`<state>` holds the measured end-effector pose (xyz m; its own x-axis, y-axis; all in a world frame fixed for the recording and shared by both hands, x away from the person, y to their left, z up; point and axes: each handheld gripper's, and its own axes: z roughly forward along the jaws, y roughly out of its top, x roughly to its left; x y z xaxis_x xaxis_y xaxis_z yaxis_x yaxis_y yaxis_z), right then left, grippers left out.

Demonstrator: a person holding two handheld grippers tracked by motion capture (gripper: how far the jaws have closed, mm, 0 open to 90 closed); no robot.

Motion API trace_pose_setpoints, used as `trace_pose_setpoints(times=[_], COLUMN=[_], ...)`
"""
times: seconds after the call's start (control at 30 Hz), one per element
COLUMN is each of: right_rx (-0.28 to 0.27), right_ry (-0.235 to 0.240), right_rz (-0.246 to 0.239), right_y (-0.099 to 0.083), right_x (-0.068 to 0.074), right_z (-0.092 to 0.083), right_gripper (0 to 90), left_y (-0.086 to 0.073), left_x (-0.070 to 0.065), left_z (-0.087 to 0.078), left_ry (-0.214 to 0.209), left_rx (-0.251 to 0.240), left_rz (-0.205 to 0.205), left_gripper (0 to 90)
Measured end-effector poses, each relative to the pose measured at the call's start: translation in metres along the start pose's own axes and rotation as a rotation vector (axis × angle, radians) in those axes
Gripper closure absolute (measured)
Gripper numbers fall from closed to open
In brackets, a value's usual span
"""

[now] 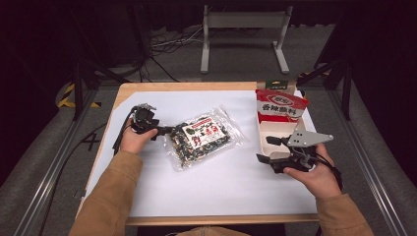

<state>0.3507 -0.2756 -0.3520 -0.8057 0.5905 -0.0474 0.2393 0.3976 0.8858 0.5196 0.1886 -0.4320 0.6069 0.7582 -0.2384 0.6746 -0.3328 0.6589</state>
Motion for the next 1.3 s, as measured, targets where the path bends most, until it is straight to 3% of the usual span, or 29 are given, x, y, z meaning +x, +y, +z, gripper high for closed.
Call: trace_pose_setpoints(times=[0.17, 0.2, 0.3, 0.5, 0.57, 0.6, 0.7, 0.73, 0.77, 0.9, 1.0, 1.13, 1.17, 1.3], right_rx=[0.003, 0.002, 0.001, 0.004, 0.007, 0.007, 0.010, 0.010, 0.011, 0.011, 0.012, 0.018, 0.020, 0.021], right_ry=[0.006, 0.010, 0.011, 0.014, 0.015, 0.016, 0.018, 0.017, 0.018, 0.018, 0.018, 0.019, 0.018, 0.014], right_rz=[0.004, 0.011, 0.012, 0.013, 0.010, 0.010, 0.007, 0.005, 0.005, 0.006, 0.008, 0.011, 0.008, 0.009], right_y=[-0.001, -0.001, -0.001, -0.002, -0.002, -0.002, -0.002, -0.002, -0.002, -0.002, -0.003, -0.004, -0.004, -0.003], right_x=[0.000, 0.000, 0.000, 0.000, 0.001, 0.001, 0.001, 0.002, 0.002, 0.002, 0.001, 0.001, 0.002, 0.003], right_z=[0.002, 0.002, 0.002, 0.004, 0.005, 0.006, 0.007, 0.007, 0.007, 0.007, 0.008, 0.010, 0.010, 0.011], right_gripper=[29.9, 29.8, 29.7, 29.7, 29.7, 30.0, 30.2, 30.2, 30.1, 30.1, 30.2, 30.5, 30.6, 30.8], left_y=[-0.002, -0.002, -0.003, -0.003, -0.003, -0.003, -0.003, -0.003, -0.003, -0.003, -0.003, -0.003, -0.004, -0.006], left_x=[0.001, 0.004, 0.005, 0.003, 0.001, 0.000, -0.004, -0.005, -0.005, -0.009, -0.011, -0.016, -0.019, -0.023], left_z=[0.007, 0.008, 0.009, 0.007, 0.006, 0.006, 0.004, 0.003, 0.003, 0.001, 0.000, -0.003, -0.007, -0.016], left_ry=[-0.038, -0.076, -0.089, -0.138, -0.137, -0.127, -0.076, -0.058, -0.046, -0.024, -0.013, 0.004, 0.017, 0.015], left_rx=[0.029, 0.033, 0.033, 0.034, 0.033, 0.029, 0.031, 0.033, 0.039, 0.040, 0.036, 0.038, 0.019, -0.024], left_rz=[-0.029, -0.055, -0.061, -0.059, -0.037, -0.029, -0.021, -0.020, -0.019, -0.002, 0.010, 0.055, 0.085, 0.101], left_gripper=[24.8, 26.3, 27.5, 46.2, 52.9, 52.9, 64.6, 68.9, 78.7, 86.1, 88.9, 89.5, 89.5, 89.7])
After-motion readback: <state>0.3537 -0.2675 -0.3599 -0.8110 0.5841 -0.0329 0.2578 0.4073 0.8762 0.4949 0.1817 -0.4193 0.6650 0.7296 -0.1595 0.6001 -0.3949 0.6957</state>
